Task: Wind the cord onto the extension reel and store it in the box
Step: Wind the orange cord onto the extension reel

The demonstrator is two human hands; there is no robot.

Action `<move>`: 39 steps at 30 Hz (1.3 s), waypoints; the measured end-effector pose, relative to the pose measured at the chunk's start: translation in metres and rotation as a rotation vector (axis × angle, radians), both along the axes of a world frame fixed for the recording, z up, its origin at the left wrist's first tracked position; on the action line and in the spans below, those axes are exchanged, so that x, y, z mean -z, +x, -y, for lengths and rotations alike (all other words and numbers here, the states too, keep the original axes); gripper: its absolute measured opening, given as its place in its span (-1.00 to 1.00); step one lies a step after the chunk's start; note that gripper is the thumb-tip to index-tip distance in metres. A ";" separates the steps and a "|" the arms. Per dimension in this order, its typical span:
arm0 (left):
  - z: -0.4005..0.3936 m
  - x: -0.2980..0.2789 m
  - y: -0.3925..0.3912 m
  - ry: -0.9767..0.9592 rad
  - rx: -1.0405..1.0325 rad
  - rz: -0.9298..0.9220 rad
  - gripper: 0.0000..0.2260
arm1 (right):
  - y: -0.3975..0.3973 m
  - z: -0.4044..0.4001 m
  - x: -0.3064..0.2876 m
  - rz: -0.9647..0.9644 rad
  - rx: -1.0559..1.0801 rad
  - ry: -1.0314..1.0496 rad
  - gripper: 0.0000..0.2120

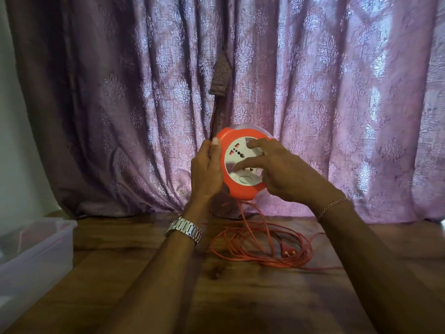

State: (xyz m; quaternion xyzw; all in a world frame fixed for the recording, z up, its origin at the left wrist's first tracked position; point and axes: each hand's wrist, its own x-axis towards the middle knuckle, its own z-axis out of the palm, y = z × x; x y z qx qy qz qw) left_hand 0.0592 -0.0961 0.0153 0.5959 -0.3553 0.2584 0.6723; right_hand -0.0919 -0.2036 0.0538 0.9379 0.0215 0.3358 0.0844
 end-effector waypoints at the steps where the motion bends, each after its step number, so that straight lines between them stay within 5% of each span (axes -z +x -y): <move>1: 0.000 0.000 -0.001 -0.014 0.009 0.003 -0.50 | 0.000 -0.003 0.001 0.005 0.033 -0.037 -0.37; 6: 0.003 -0.001 -0.002 -0.008 0.022 0.009 -0.52 | -0.004 -0.011 0.002 0.121 0.115 -0.092 -0.48; 15: 0.004 -0.001 -0.004 -0.007 0.019 0.028 -0.47 | 0.005 -0.016 0.012 0.462 0.253 0.111 -0.33; 21: 0.003 0.000 -0.003 0.003 0.005 0.016 -0.51 | 0.005 -0.018 0.012 0.531 0.341 -0.051 -0.35; 24: 0.003 0.002 -0.003 0.027 -0.008 0.029 -0.50 | 0.006 -0.011 0.009 0.582 0.173 -0.171 -0.48; 28: 0.002 0.001 -0.001 -0.003 -0.004 0.012 -0.55 | 0.002 0.000 0.000 0.270 -0.089 -0.163 -0.86; 33: 0.004 0.000 0.004 -0.001 0.003 0.017 -0.60 | -0.002 -0.010 -0.001 -0.019 0.061 -0.171 -0.39; 39: 0.005 0.000 0.000 0.000 0.013 0.060 -0.46 | 0.000 -0.016 0.002 0.092 0.183 -0.236 -0.49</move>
